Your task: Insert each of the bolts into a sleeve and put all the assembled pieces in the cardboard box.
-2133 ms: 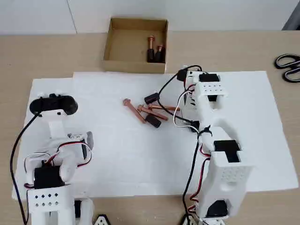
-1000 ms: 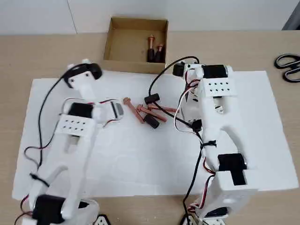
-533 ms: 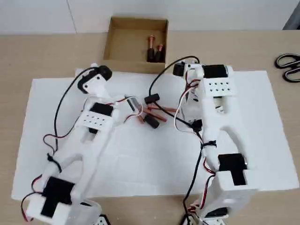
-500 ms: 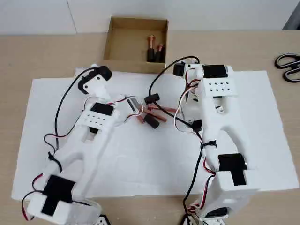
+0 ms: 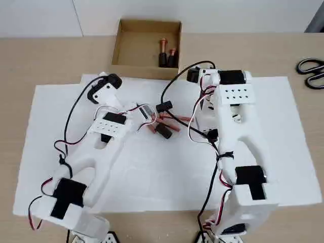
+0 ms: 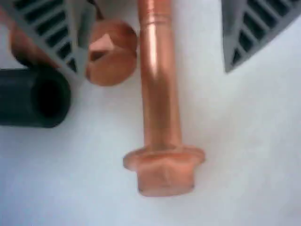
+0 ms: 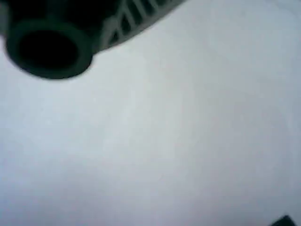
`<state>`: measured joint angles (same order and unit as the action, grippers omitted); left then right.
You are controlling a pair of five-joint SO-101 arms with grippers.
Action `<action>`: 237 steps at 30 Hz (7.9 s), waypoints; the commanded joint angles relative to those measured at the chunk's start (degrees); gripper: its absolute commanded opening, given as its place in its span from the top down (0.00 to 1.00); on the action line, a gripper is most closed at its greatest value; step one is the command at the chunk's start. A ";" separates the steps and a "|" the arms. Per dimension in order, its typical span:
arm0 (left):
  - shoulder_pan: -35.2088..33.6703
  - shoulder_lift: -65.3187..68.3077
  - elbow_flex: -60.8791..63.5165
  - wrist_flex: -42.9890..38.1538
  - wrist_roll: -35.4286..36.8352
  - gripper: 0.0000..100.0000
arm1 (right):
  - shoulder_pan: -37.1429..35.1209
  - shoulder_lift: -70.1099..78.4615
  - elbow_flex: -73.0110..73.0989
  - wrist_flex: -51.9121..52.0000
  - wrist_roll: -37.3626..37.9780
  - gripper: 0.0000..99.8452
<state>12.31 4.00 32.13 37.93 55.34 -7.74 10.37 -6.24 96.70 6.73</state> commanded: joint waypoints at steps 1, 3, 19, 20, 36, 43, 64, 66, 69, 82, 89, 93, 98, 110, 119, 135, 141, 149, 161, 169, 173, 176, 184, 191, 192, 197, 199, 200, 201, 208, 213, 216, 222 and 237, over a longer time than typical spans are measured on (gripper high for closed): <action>0.09 0.00 -2.77 -2.11 0.70 0.82 | -0.22 -3.74 -2.46 0.57 0.53 1.00; -0.62 0.62 -2.77 -2.37 0.70 0.83 | -0.22 -3.74 -2.46 0.57 0.53 1.00; -1.58 3.43 -2.68 -6.68 0.44 0.93 | -0.22 -3.47 -2.46 0.66 0.53 1.00; -1.49 3.43 -2.59 -6.68 0.44 0.93 | -0.22 -3.47 -2.46 0.66 0.53 1.00; -1.23 3.52 -2.33 -6.68 0.35 0.93 | -0.22 -3.38 -2.46 0.92 0.53 1.00; -1.58 8.53 -7.52 -3.96 0.44 0.99 | -0.22 -3.65 -2.46 1.01 0.53 1.00; -1.76 -5.27 -27.91 39.56 -32.88 0.99 | -0.22 -3.74 -2.46 1.01 0.53 1.00; -2.46 -5.80 -27.56 42.20 -39.21 0.99 | -0.22 -3.74 -2.46 1.01 0.53 1.00; -4.66 -4.66 -25.80 42.37 -50.37 0.99 | -0.22 -3.74 -2.46 1.01 0.53 1.00; -10.99 8.79 -22.90 37.98 -52.31 0.96 | -0.48 -3.74 -2.46 1.01 0.53 1.00; -10.99 13.36 -23.16 36.75 -52.31 0.96 | -0.22 -3.74 -2.37 1.36 0.53 1.00; -10.99 13.36 -23.16 36.75 -52.31 0.93 | -0.22 -3.74 -2.37 1.36 0.53 1.00; -11.08 13.36 -23.16 36.22 -52.31 0.91 | -0.22 -3.74 -2.37 1.36 0.53 1.00; -10.73 13.80 -23.16 35.52 -52.31 0.91 | -0.22 -3.74 -2.37 1.36 0.53 1.00; -10.73 13.36 -24.75 36.04 -52.31 0.99 | -0.57 -3.74 -2.37 1.36 0.62 1.00; -10.99 13.19 -51.74 59.34 -52.31 0.99 | -0.66 -18.59 -2.81 0.75 0.97 1.00; -11.08 12.66 -59.82 62.59 -51.87 0.99 | -1.63 -33.80 -2.55 -0.04 0.79 1.00; -8.79 -2.29 -59.30 62.51 -48.18 0.99 | -1.54 -49.45 3.08 1.19 0.70 1.00; -7.91 -26.64 -42.15 62.33 -47.91 0.99 | -1.54 -73.36 29.19 -5.05 0.62 1.00; -7.82 -38.59 -32.22 57.58 -47.91 0.99 | -1.63 -89.54 47.38 -18.51 0.44 1.00; -7.47 -43.60 -25.98 52.48 -47.82 0.99 | -4.26 -98.95 57.14 -23.34 0.44 1.00; -7.47 -46.33 -20.09 47.21 -47.82 0.99 | -9.98 -106.24 64.88 -27.30 0.79 1.00; -7.47 -54.51 -4.70 32.09 -40.26 0.99 | -13.93 -114.24 82.02 -45.58 0.62 1.00; 0.00 -62.51 6.46 16.26 -37.01 0.99 | -17.54 -114.07 92.48 -57.36 0.53 1.00; 2.20 -63.65 7.87 13.89 -37.01 0.99 | -17.89 -113.71 93.89 -59.03 0.00 1.00; 7.82 -66.46 14.37 4.31 -37.01 0.99 | -17.98 -113.89 99.60 -65.45 -8.00 1.00; 7.91 -66.64 16.92 1.49 -37.01 0.99 | -18.07 -114.07 101.27 -66.51 -9.67 1.00; 8.00 -66.64 18.33 0.09 -36.92 0.99 | -18.42 -114.07 101.98 -66.77 -10.02 1.00; 8.70 -66.64 19.74 -1.41 -36.92 0.99 | -19.30 -114.07 102.42 -66.77 -10.29 1.00; 14.95 -66.81 26.07 -8.62 -36.92 0.99 | -26.77 -113.54 102.68 -66.15 -10.29 1.00; 15.03 -66.81 26.15 -8.70 -36.92 0.99 | -26.95 -113.54 102.68 -66.15 -10.29 1.00; 15.03 -66.81 26.15 -8.70 -36.92 0.99 | -26.95 -113.54 102.68 -66.15 -10.29 1.00; 16.18 -66.81 26.15 -8.70 -36.75 0.99 | -26.95 -113.54 102.68 -66.15 -10.29 1.00; 16.70 -66.73 26.15 -4.75 -31.47 0.99 | -26.95 -113.54 102.68 -66.15 -10.29 1.00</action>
<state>28.57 -61.14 58.59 33.10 23.43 -34.55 -102.86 96.00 31.82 -3.03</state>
